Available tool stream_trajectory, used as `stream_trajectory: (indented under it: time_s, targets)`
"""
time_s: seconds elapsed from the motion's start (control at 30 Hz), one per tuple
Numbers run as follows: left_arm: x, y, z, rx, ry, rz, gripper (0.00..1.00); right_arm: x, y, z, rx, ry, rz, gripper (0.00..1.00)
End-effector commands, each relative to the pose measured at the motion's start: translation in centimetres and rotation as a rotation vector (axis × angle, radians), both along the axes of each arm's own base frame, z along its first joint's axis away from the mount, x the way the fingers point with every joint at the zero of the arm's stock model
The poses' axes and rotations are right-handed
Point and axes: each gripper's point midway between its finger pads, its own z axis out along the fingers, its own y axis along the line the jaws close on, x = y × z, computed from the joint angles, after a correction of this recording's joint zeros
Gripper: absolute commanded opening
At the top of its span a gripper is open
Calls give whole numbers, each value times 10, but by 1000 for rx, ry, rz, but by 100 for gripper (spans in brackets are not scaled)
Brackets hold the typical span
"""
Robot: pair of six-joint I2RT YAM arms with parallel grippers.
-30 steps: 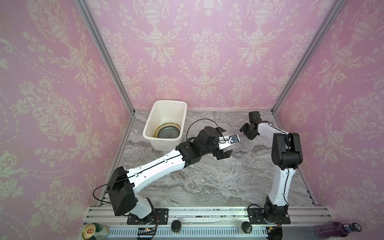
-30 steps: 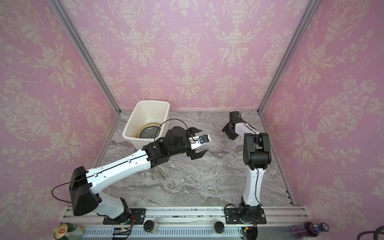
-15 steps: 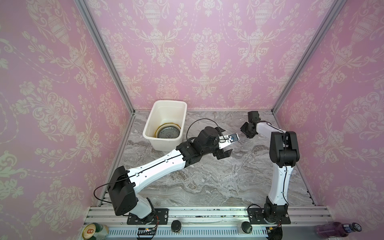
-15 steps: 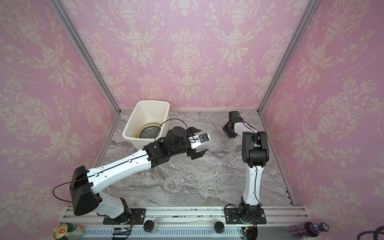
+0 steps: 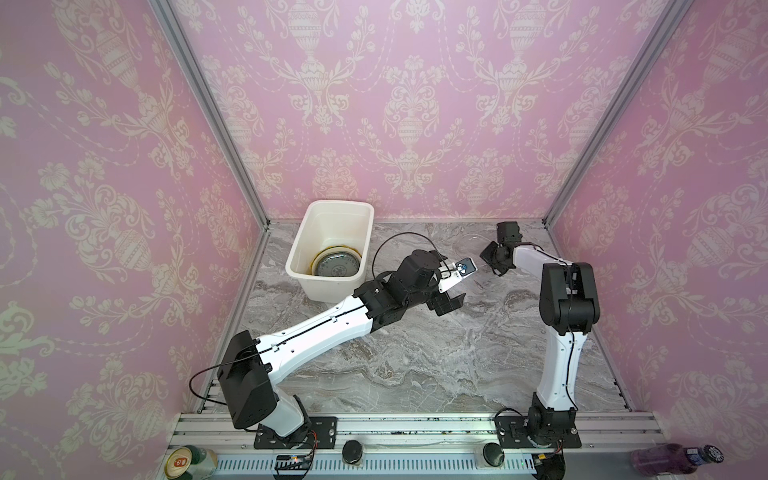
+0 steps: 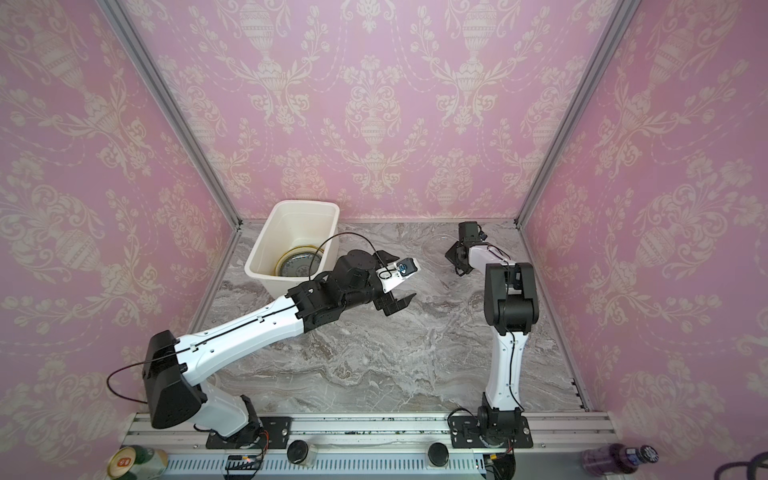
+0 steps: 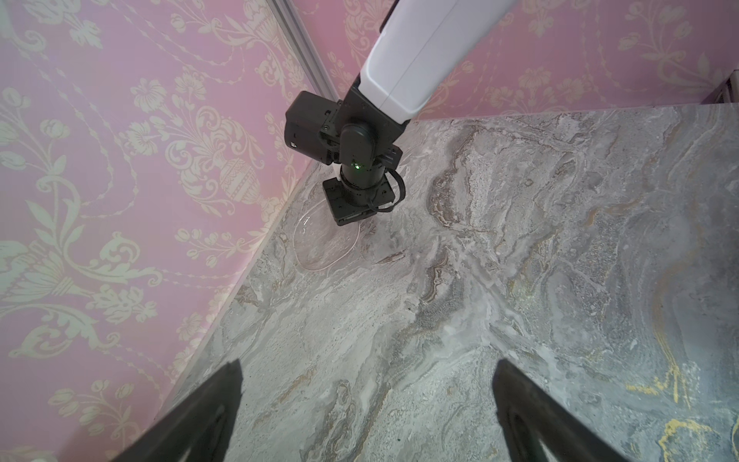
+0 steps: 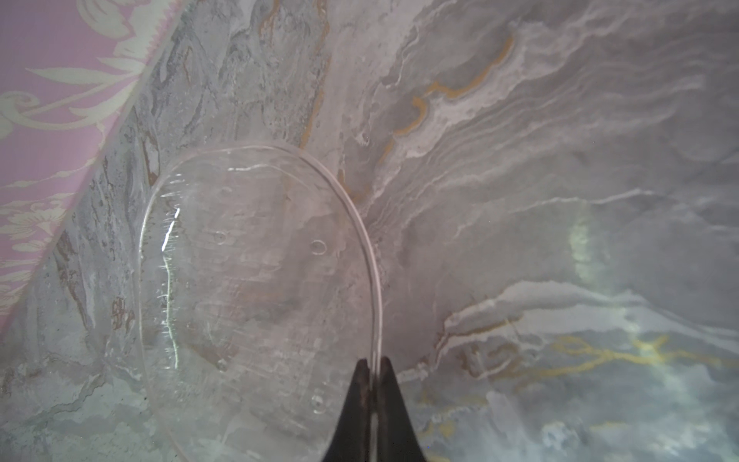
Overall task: Place the plates into the plastic bin on the countertop
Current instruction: Pick up the plate from the top-right of the table.
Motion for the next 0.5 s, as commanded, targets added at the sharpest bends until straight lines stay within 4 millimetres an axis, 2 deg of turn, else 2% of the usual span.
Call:
stream_trajectory:
  time_s: [0.0,0.13,0.23,0.37,0.47]
  targets:
    - [5,7,22,-44,38,88,99,-19,-1,15,-18,13,17,0]
    - [5,21,46,-69,79,158,99,-39,5,49,-17,-26,45,0]
    - [-3,35,64,-96,121,193,99,-62,14,81,-32,-62,79,0]
    - [-20,61,87,-172,168,243,99,-96,36,125,-62,-117,147,0]
    - [-34,83,97,-222,230,277,99,-122,58,158,-85,-160,210,0]
